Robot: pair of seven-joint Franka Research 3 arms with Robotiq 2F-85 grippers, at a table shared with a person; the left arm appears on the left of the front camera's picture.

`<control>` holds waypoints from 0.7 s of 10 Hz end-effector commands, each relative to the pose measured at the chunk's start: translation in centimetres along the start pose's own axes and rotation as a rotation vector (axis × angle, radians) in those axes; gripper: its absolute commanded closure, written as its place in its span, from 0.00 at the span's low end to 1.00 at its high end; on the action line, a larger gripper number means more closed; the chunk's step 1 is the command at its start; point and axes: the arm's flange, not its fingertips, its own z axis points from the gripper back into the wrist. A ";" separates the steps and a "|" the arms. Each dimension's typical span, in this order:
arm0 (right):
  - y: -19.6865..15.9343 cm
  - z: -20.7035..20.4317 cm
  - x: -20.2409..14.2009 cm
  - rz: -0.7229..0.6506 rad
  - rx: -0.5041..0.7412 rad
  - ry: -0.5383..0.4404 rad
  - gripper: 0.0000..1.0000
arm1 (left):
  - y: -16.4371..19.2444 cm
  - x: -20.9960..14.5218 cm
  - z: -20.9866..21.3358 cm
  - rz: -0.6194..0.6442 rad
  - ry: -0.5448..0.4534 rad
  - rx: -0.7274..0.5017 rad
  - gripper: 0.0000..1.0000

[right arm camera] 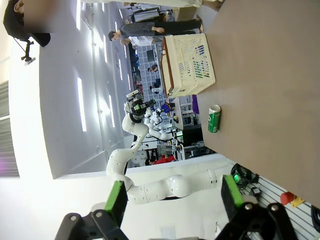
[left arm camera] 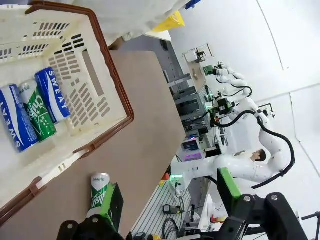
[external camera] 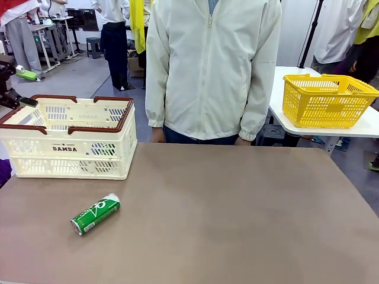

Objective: Place the drinks into the Shopping basket.
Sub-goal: Pick up one drink and place it into the Shopping basket.

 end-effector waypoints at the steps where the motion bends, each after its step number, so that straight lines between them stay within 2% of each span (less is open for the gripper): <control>1: 0.1 0.2 -0.3 0.014 0.000 0.009 0.00 | -0.1 0.0 0.0 -0.001 0.000 0.000 0.00; 2: 0.1 0.2 -0.3 0.014 0.000 0.009 0.00 | -3.5 0.0 -2.7 -0.096 0.096 0.023 0.00; 3: 0.1 0.2 -0.3 0.014 0.000 0.009 0.00 | -7.8 -1.8 -5.0 -0.222 0.163 0.072 0.00; 4: 0.1 0.2 -0.3 0.014 0.000 0.009 0.00 | -11.2 -5.0 -7.4 -0.311 0.229 0.200 0.00; 5: 0.1 0.2 -0.3 0.014 0.000 0.009 0.00 | -13.2 -8.2 -9.3 -0.278 0.260 0.314 0.00; 6: 0.1 0.2 -0.3 0.014 0.000 0.009 0.00 | -14.0 -10.8 -11.4 -0.136 0.253 0.458 0.00; 7: 0.1 0.2 -0.3 0.014 0.000 0.009 0.00 | -14.0 -12.2 -13.3 -0.062 0.245 0.620 0.00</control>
